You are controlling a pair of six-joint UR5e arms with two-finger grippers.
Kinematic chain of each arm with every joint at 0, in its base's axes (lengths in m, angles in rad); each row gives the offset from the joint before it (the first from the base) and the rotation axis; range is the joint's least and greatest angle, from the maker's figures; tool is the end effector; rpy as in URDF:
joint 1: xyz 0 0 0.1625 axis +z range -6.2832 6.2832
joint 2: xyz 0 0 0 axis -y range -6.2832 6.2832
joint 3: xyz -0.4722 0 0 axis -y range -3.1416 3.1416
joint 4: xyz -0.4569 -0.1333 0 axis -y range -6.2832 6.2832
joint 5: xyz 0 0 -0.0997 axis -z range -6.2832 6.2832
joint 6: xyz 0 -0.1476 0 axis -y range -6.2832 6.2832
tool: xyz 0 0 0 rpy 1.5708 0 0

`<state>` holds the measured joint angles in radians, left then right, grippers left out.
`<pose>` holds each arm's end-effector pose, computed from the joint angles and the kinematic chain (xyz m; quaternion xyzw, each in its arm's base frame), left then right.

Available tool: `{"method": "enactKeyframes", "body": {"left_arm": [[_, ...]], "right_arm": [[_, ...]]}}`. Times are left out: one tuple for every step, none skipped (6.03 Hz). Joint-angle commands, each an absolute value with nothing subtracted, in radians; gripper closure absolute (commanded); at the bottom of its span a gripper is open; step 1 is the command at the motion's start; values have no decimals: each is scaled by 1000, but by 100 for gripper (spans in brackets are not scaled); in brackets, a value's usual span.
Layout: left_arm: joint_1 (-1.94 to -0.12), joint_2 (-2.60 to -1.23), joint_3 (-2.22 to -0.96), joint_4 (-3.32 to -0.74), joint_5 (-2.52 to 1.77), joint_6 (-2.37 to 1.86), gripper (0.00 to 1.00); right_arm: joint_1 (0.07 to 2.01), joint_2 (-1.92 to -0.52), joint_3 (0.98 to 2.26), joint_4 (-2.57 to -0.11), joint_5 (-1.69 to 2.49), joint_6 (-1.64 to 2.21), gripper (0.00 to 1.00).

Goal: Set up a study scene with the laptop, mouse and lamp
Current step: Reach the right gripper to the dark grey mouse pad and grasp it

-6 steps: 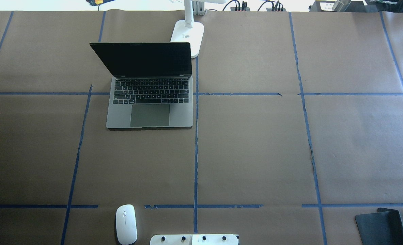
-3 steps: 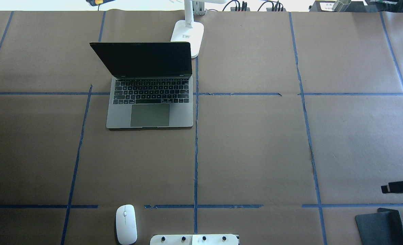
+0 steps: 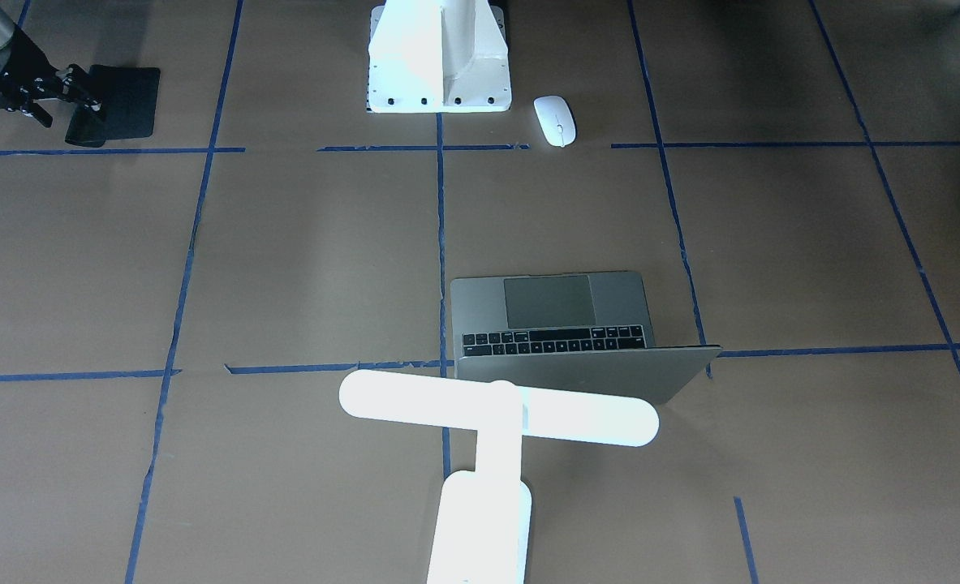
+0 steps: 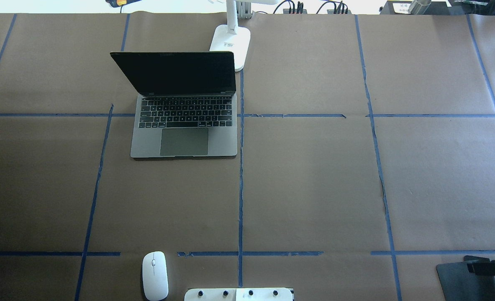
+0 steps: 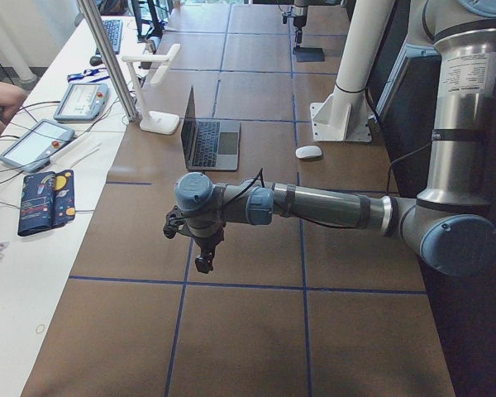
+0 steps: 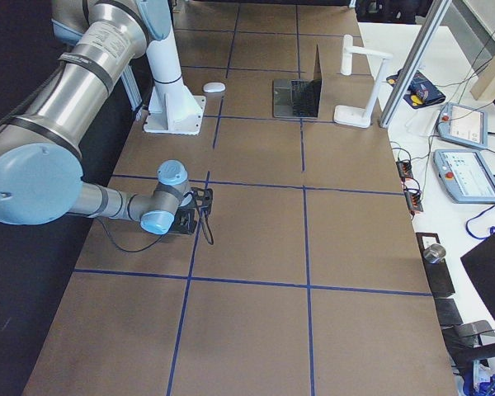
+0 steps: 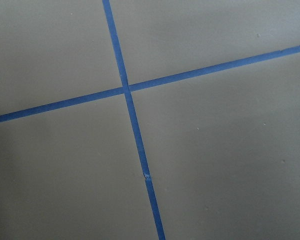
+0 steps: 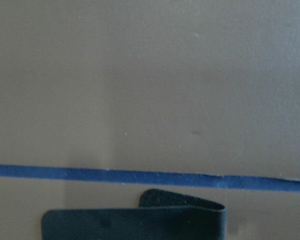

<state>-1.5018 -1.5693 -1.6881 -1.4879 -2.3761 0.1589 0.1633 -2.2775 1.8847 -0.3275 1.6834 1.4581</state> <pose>0.0115 -0.5567 0.6808 0.0327 0.3907 0.1110 0.9132 -0.2686 -0.1626 0.7183 0.0059 -0.4150 -0.0002 0.9098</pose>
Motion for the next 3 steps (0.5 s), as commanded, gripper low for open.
{"method": "enactKeyframes", "body": {"left_arm": [[-1502,-1569,-1690,-1488,-2376,158,0],[-1502,-1569,-1690,-1488,-2376,158,0],[-1502,-1569,-1692,-1488,-2376,158,0]], "right_arm": [[-20,-2354,1850,-194,1554,1574,0],[-31,-2362,1850,-186,1555,1575,0],[-56,-2362,1850,-184,1554,1580,0]]}}
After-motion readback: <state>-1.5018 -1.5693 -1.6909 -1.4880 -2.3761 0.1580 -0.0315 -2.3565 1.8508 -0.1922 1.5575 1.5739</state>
